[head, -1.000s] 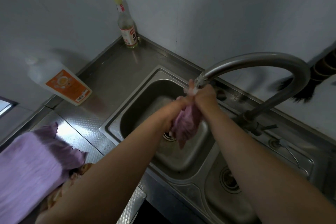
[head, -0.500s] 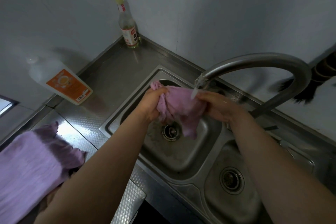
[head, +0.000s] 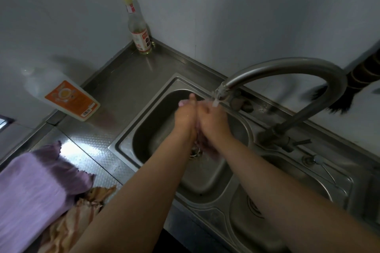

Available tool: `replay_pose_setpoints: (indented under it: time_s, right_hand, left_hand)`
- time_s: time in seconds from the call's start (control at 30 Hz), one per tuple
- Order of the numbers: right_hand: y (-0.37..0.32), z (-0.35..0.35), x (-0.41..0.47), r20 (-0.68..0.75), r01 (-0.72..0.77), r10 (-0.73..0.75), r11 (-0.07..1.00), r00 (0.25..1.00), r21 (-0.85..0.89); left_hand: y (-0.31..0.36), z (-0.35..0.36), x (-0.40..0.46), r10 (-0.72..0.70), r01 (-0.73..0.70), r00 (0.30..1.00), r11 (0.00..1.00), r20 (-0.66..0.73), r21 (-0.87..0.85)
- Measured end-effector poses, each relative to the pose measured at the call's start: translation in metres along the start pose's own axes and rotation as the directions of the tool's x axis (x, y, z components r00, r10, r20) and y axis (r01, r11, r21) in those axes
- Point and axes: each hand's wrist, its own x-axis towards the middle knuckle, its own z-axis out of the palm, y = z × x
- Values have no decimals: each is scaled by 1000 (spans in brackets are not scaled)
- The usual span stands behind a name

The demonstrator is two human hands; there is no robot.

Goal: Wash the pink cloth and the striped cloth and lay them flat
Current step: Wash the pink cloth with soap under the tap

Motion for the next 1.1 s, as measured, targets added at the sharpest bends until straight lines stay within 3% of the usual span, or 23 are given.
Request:
replay_pose_setpoints:
  time_s: [0.07, 0.13, 0.17, 0.23, 0.33, 0.43, 0.47, 0.53, 0.57, 0.6, 0.67, 0.77, 0.87, 1.0, 1.1]
  right_hand:
    - [-4, -1, -3, -1, -10, 10, 1000, 1000, 22]
    - [-12, -14, 6, -90, 26, -22, 999, 996, 42]
    - [-15, -17, 10, -114, 29, -23, 998, 993, 50]
    - [-17, -10, 8, -74, -32, 41, 993, 996, 118]
    - [-13, 6, 0, -11, -109, 109, 994, 994, -14]
    - [-24, -11, 11, -140, -74, 78, 997, 987, 39]
    - [-25, -14, 14, -175, -45, 51, 998, 983, 40]
    - [-23, -5, 10, -128, -35, 41, 998, 991, 49]
    - [-18, 4, 5, -71, -33, 32, 999, 997, -10]
    - [-14, 9, 1, -25, -18, 15, 996, 1000, -93]
    - [-12, 2, 8, -34, -44, 41, 994, 999, -102]
    - [-14, -25, 34, -44, -32, 30, 998, 999, -55]
    - [-4, -36, 55, 17, -86, 88, 992, 996, -89]
    - [10, -54, 49, 252, -212, 183, 973, 950, 93]
    - [23, -74, 38, 540, -164, 191, 982, 820, -98]
  left_hand:
    - [-1, -2, 1, -31, 31, 999, 1000, 33, 3]
    - [-5, 5, -17, -135, 131, 984, 991, 119, 35]
    - [-9, 8, -18, -114, 109, 983, 993, 144, 39]
    - [0, 6, -8, -59, 60, 994, 998, 95, -11]
    - [12, -3, -1, 9, -9, 1000, 1000, -8, 12]
    - [1, 3, -17, -132, 142, 975, 989, 178, -47]
    - [-1, 5, -18, -126, 135, 978, 990, 167, -42]
    - [10, 2, -8, -87, 102, 988, 989, 131, -111]
    - [16, -1, -4, -98, 103, 994, 990, 47, -101]
    - [16, -4, -4, -96, 99, 994, 991, 49, -85]
    - [9, -9, -12, -75, 105, 983, 978, 166, -179]
    - [-11, -7, -25, -66, 85, 940, 995, 336, -42]
    - [-3, -17, -20, 4, -46, 926, 994, 379, 101]
    - [15, -46, 5, -63, -13, 927, 980, 370, 199]
    - [27, -59, 16, -87, 50, 932, 992, 351, 114]
